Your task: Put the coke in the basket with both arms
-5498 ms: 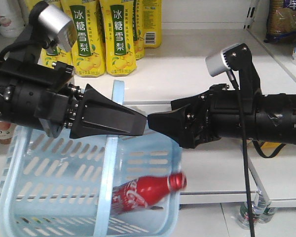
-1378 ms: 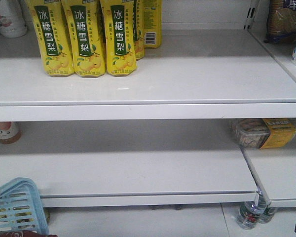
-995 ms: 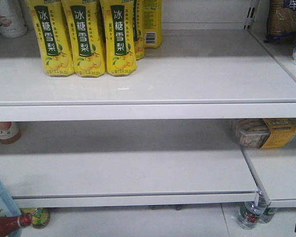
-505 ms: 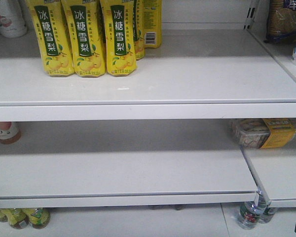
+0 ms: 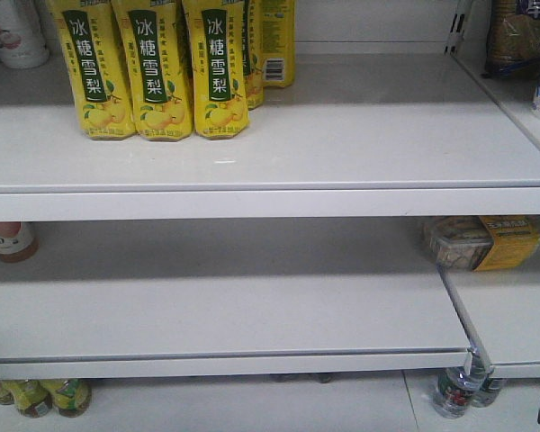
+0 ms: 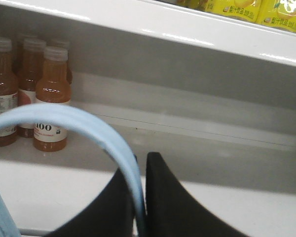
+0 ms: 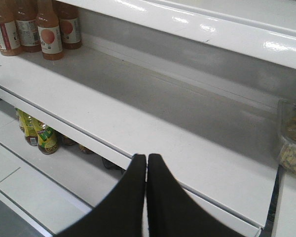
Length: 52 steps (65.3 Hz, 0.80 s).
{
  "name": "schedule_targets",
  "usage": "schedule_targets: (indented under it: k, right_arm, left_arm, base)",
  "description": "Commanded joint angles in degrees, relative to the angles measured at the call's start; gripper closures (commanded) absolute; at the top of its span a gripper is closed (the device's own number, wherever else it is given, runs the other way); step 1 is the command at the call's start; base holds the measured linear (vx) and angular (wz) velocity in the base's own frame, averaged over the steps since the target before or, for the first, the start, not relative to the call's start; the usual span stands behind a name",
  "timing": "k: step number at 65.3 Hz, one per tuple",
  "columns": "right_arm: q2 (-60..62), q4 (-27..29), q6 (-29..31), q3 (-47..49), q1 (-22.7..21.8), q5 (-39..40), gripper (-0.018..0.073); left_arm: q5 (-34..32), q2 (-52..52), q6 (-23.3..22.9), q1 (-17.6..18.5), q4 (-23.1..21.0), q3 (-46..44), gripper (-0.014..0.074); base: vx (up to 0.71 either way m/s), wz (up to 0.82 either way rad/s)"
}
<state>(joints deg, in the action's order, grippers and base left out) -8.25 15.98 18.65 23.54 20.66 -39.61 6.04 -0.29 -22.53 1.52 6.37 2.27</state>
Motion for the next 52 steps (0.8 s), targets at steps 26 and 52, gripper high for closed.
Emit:
schedule_targets:
  k: [26, 52]
  right_arm:
    - [-0.79, 0.28, 0.22, 1.46, -0.08, 4.04, 0.0564]
    - [-0.79, 0.28, 0.22, 1.46, -0.08, 4.04, 0.0564]
  left_arm:
    - [-8.36, -1.27, 1.89, -0.12, 2.53, 0.05, 0.0603]
    - [-8.36, -1.27, 1.89, -0.12, 2.58, 0.00, 0.0603]
  base:
    - [0.00, 0.00]
    - [0.00, 0.00]
